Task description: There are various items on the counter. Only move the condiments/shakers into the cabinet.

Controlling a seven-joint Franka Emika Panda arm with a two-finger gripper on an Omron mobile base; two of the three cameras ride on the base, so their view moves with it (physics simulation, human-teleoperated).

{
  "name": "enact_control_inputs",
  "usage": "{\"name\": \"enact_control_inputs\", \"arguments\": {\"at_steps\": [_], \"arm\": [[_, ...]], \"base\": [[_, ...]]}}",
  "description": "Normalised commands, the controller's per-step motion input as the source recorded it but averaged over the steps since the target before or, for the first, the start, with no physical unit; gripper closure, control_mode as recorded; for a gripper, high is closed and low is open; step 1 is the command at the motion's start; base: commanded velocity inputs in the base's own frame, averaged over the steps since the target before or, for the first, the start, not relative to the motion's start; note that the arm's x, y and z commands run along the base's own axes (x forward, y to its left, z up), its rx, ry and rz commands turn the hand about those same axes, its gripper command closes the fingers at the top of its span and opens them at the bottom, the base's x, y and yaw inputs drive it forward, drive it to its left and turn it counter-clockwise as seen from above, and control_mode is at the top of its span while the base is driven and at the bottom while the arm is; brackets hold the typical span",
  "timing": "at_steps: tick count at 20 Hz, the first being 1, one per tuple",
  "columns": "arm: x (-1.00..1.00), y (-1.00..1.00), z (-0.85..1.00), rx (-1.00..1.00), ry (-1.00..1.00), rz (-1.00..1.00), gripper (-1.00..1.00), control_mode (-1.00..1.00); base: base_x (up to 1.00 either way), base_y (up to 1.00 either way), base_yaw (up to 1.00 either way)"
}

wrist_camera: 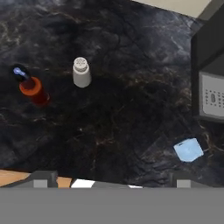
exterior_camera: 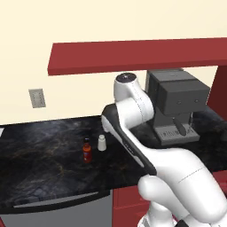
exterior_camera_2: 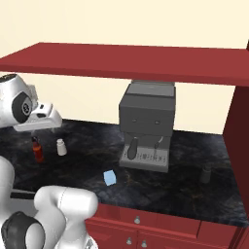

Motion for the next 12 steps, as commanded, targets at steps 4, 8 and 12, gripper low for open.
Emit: {"name": "enact_control_inputs", "arguments": {"at_steps": [4, 8, 12], "arm": [[-0.58, 0.65, -0.31, -0.09, -0.11, 0.04, -1.00, -1.00], [-0.82, 0.38, -0.32, -0.01, -0.22, 0.00, -1.00, -1.00], [-0.37, 0.57, -0.23, 0.00, -0.23, 0.00, -1.00, -1.00]], "base": [[0.00, 0.00, 0.00], [0.00, 0.00, 0.00], [0.00, 0.00, 0.00]]}}
